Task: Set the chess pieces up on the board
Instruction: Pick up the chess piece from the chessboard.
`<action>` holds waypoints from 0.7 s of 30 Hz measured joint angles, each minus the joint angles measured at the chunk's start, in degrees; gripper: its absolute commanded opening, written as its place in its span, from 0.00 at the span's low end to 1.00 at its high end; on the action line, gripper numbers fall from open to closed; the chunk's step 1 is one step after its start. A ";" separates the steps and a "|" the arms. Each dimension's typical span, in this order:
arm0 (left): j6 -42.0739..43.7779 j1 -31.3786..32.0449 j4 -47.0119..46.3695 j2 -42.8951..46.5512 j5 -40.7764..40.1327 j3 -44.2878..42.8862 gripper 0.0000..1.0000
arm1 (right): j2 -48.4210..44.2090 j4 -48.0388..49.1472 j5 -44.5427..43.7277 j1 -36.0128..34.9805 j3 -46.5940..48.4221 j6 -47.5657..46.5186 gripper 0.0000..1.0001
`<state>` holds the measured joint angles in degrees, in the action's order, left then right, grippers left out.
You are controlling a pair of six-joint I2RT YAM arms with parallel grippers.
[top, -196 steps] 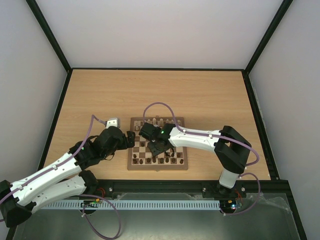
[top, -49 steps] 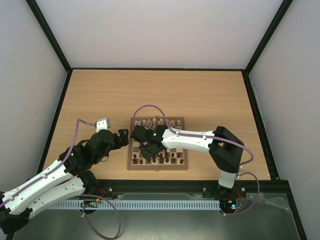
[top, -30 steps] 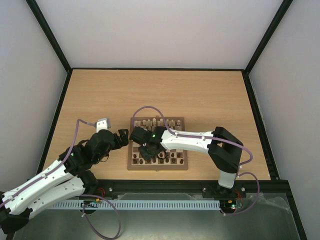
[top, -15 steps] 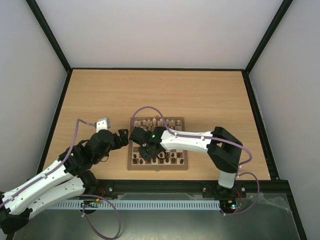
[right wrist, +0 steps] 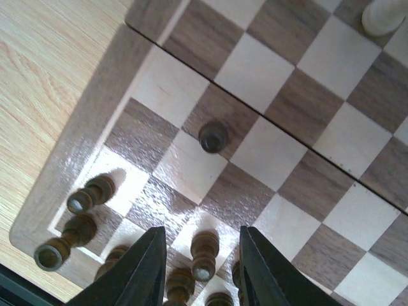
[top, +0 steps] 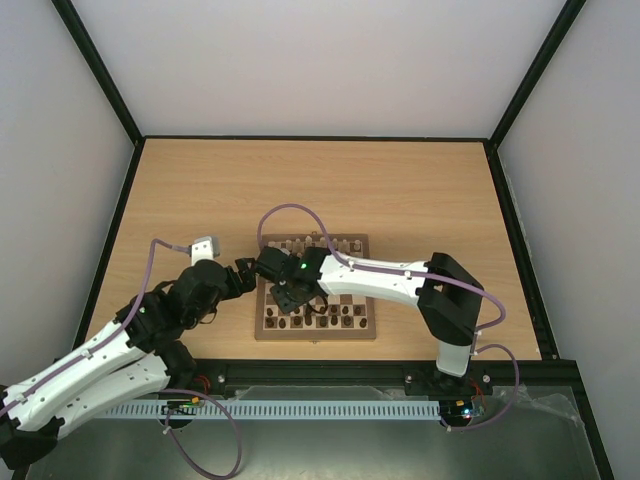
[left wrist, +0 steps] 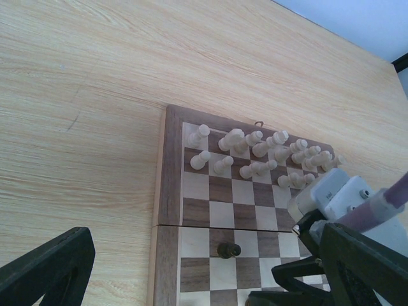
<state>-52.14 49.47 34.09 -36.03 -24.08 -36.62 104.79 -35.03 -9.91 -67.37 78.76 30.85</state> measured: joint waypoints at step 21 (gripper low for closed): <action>-3.63 0.00 1.92 10.54 -4.76 0.09 0.99 | 6.12 2.78 1.20 5.92 4.42 -3.63 0.38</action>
<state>-55.77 49.47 36.01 -25.50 -28.84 -36.53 110.91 -32.25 -8.71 -61.45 83.18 27.22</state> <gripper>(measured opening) 0.994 0.385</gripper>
